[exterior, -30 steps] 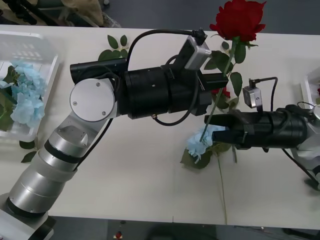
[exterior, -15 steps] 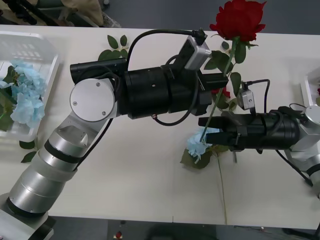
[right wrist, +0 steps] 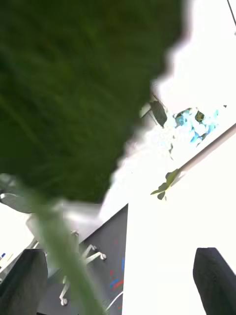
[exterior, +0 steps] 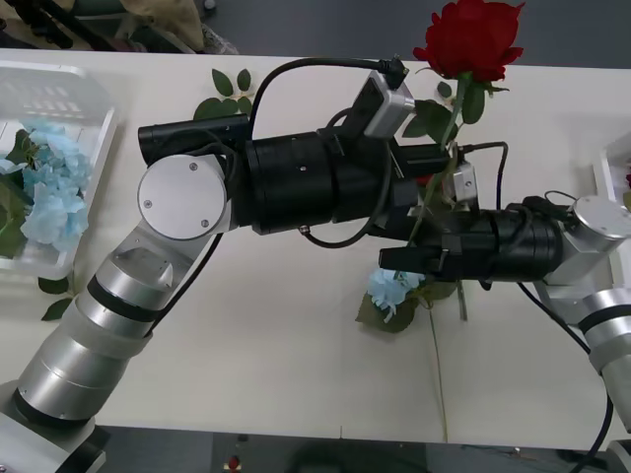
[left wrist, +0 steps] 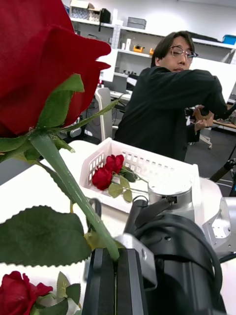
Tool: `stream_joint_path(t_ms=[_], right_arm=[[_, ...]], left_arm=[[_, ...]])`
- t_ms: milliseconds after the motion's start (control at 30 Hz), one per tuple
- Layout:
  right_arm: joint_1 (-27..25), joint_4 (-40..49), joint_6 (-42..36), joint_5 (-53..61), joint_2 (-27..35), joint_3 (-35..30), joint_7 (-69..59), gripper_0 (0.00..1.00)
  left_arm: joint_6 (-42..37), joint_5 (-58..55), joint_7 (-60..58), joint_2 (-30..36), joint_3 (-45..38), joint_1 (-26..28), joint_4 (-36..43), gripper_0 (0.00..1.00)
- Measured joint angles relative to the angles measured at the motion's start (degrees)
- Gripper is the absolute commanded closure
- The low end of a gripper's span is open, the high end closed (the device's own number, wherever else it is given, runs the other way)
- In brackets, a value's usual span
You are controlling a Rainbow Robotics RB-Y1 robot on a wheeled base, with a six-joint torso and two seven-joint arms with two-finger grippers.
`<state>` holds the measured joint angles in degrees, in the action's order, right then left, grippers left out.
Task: Put the red flowers into the right box and the blue flowers into the left box
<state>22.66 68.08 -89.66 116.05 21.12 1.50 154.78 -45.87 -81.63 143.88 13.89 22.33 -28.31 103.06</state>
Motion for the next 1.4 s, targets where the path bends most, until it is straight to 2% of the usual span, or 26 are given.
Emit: stream_joint_path(t_ms=[33, 67, 167, 200, 233, 267, 300, 700, 733, 767, 800, 833, 933, 967, 1067, 1400], right_arm=[[0.02, 0.0, 0.09, 0.0, 0.0, 0.47, 0.0, 0.37], [0.02, 0.0, 0.1, -0.01, 0.0, 0.77, 0.0, 0.5], [0.02, 0.0, 0.1, -0.06, 0.0, 0.91, 0.0, 0.72], [0.02, 0.0, 0.1, -0.07, 0.0, 0.91, 0.0, 0.83], [0.02, 0.0, 0.1, -0.07, 0.0, 0.91, 0.0, 0.88], [0.02, 0.0, 0.1, -0.07, 0.0, 0.91, 0.0, 0.98], [0.02, 0.0, 0.1, -0.07, 0.0, 0.91, 0.0, 1.0], [0.03, 0.0, 0.39, -0.11, 0.0, 0.91, 0.0, 1.0], [0.03, 0.0, 0.4, -0.11, 0.0, 0.91, 0.0, 1.0], [0.03, 0.0, 0.4, -0.11, 0.0, 0.91, 0.0, 1.0], [0.03, 0.0, 0.4, -0.12, 0.0, 0.91, 0.0, 1.0], [0.03, 0.0, 0.4, -0.12, 0.0, 0.91, 0.0, 1.0], [0.04, 0.0, 0.57, -0.12, 0.0, 0.91, 0.0, 1.0], [0.04, 0.0, 0.85, -0.12, 0.0, 0.9, 0.0, 1.0], [0.04, 0.0, 1.37, -0.12, 0.0, 0.87, 0.0, 1.0], [0.04, 0.0, 1.36, -0.23, 0.0, -0.49, 0.0, 1.0]], left_arm=[[0.0, 0.0, 0.0, 0.0, 0.0, 0.0, 0.0, 1.0], [0.0, 0.0, 0.0, 0.0, 0.0, 0.0, 0.0, 1.0], [0.0, 0.0, 0.0, 0.0, 0.0, 0.0, 0.0, 1.0], [0.0, 0.0, 0.0, 0.0, 0.0, 0.0, 0.0, 1.0], [0.0, 0.0, 0.0, 0.0, 0.0, 0.0, 0.0, 1.0], [0.0, 0.0, 0.0, 0.0, 0.0, 0.0, 0.0, 1.0], [0.0, 0.0, 0.0, 0.0, 0.0, 0.0, 0.0, 1.0], [0.0, 0.0, 0.0, 0.0, 0.0, 0.0, 0.0, 1.0], [0.0, 0.0, 0.0, 0.0, 0.0, 0.0, 0.0, 0.97], [0.0, 0.0, 0.0, 0.0, 0.0, 0.0, 0.0, 0.72], [0.0, 0.0, 0.0, 0.0, 0.0, 0.0, 0.0, 0.57], [0.0, 0.0, 0.0, 0.0, 0.0, 0.0, 0.0, 0.32], [0.0, 0.0, 0.0, 0.0, 0.0, 0.0, 0.0, 0.1], [0.0, 0.0, 0.0, 0.0, 0.0, 0.0, 0.0, 0.06], [0.0, 0.0, 0.0, 0.0, 0.0, 0.0, 0.0, 0.0], [0.0, 0.0, 0.0, 0.0, 0.0, 0.0, 0.0, 0.0]])
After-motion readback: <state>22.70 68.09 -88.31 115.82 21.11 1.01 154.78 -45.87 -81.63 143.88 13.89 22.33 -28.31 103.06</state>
